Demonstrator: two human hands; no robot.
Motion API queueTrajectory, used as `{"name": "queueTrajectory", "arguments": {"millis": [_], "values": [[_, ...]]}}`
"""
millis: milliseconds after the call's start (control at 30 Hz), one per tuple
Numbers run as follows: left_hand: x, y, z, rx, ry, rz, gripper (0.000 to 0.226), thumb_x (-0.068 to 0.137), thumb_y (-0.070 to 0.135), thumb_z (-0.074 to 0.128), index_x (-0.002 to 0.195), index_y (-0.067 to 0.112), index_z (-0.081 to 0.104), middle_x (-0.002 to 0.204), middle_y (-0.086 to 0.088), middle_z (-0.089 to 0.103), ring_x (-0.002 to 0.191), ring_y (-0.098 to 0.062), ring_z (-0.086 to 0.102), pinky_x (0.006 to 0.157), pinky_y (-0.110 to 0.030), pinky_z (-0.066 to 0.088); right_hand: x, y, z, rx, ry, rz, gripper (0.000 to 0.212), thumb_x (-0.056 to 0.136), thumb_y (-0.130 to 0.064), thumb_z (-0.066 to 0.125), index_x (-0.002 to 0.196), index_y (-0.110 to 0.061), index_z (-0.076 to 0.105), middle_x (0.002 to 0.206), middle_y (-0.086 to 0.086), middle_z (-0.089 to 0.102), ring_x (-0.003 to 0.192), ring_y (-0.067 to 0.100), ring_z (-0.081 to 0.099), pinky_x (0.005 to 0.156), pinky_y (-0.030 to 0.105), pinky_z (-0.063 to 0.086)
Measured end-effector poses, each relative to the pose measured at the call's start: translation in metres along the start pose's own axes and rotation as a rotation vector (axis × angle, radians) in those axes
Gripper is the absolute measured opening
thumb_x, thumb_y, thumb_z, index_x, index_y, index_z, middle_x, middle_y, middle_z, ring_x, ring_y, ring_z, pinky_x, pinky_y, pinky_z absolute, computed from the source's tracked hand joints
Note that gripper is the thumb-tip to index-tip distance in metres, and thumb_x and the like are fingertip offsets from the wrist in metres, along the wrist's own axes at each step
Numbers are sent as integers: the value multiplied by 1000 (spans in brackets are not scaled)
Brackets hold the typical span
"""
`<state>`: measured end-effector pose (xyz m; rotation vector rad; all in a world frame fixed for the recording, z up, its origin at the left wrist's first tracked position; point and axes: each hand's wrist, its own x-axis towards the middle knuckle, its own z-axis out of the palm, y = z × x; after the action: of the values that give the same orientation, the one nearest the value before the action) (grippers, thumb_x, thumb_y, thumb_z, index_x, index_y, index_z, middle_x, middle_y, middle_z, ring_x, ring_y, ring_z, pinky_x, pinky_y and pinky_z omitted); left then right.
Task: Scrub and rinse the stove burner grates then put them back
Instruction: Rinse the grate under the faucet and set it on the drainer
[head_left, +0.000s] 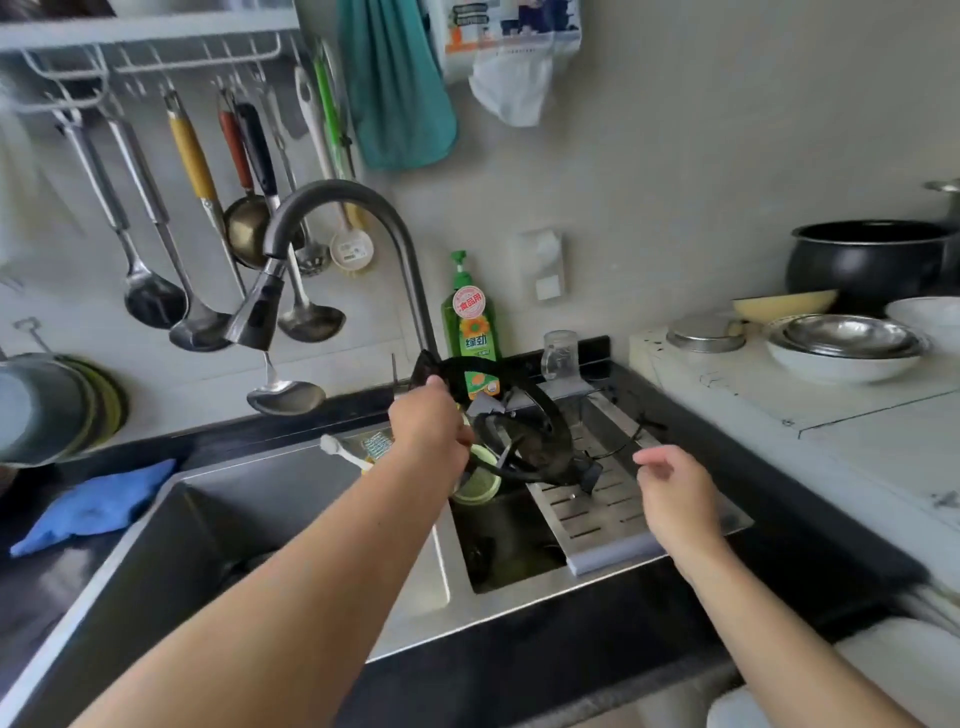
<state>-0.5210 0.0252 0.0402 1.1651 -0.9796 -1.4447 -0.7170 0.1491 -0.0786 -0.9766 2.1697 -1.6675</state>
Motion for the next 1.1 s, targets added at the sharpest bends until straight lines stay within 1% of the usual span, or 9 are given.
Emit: {"name": "queueTrajectory", "arguments": {"millis": [200, 300, 367, 433, 533, 633, 767, 900, 1100], "values": [[-3, -57, 32, 51, 20, 14, 45, 107, 25, 44, 141, -5, 50, 68, -7, 41, 53, -21, 37, 46, -30, 35, -3, 12, 2, -75, 27, -77, 20, 94, -2, 54, 101, -14, 68, 100, -5, 61, 93, 15, 60, 81, 28, 47], [-8, -75, 33, 75, 75, -26, 35, 108, 26, 44, 138, 17, 60, 68, -6, 41, 54, -17, 32, 44, -27, 31, -2, 15, 3, -93, 21, -85, 19, 94, -4, 54, 99, -17, 67, 99, -5, 62, 92, 14, 60, 79, 29, 49], [-11, -81, 35, 70, 92, -36, 33, 109, 29, 45, 138, 21, 60, 69, -7, 44, 56, -17, 35, 49, -28, 33, -1, 16, 2, -99, 28, -85, 19, 94, -5, 55, 99, -18, 67, 98, -5, 63, 92, 13, 61, 78, 27, 49], [-8, -90, 35, 36, 120, -84, 36, 108, 30, 47, 142, 20, 57, 72, -8, 47, 59, -18, 38, 51, -29, 35, 0, 17, 2, -111, 25, -85, 18, 94, -5, 55, 99, -18, 67, 97, -6, 64, 91, 11, 61, 75, 25, 47], [-3, -98, 34, -67, 58, -158, 41, 107, 23, 45, 143, 4, 53, 66, -6, 43, 52, -18, 36, 48, -30, 33, -1, 17, 3, -134, 34, -94, 18, 94, -5, 55, 98, -18, 67, 95, -5, 64, 89, 12, 61, 74, 27, 50], [5, -107, 33, -25, 55, -224, 43, 105, 8, 36, 143, 11, 55, 65, 0, 38, 48, -15, 25, 45, -27, 25, 0, 17, 4, -160, 35, -93, 18, 94, -6, 54, 98, -18, 67, 95, -5, 64, 88, 13, 61, 77, 32, 55], [-2, -115, 31, -56, 25, -270, 29, 105, 12, 45, 130, 4, 58, 68, -5, 43, 55, -16, 41, 49, -28, 40, 0, 17, 6, -221, 37, -103, 18, 94, -8, 55, 95, -22, 65, 92, -6, 65, 84, 11, 61, 74, 32, 56], [1, -118, 30, -12, 66, -334, 31, 103, 11, 45, 130, 5, 58, 69, -6, 50, 59, -16, 47, 56, -28, 45, -1, 17, 9, -304, 31, -121, 16, 96, -11, 55, 95, -24, 64, 90, -8, 63, 81, 7, 59, 61, 18, 44], [-6, -113, 23, 120, -36, -334, 36, 99, 8, 49, 134, 8, 54, 76, -7, 56, 66, -18, 53, 64, -30, 52, 0, 20, 11, -370, 6, -144, 15, 96, -13, 55, 96, -25, 64, 92, -7, 63, 84, 12, 60, 70, 29, 53]]}}
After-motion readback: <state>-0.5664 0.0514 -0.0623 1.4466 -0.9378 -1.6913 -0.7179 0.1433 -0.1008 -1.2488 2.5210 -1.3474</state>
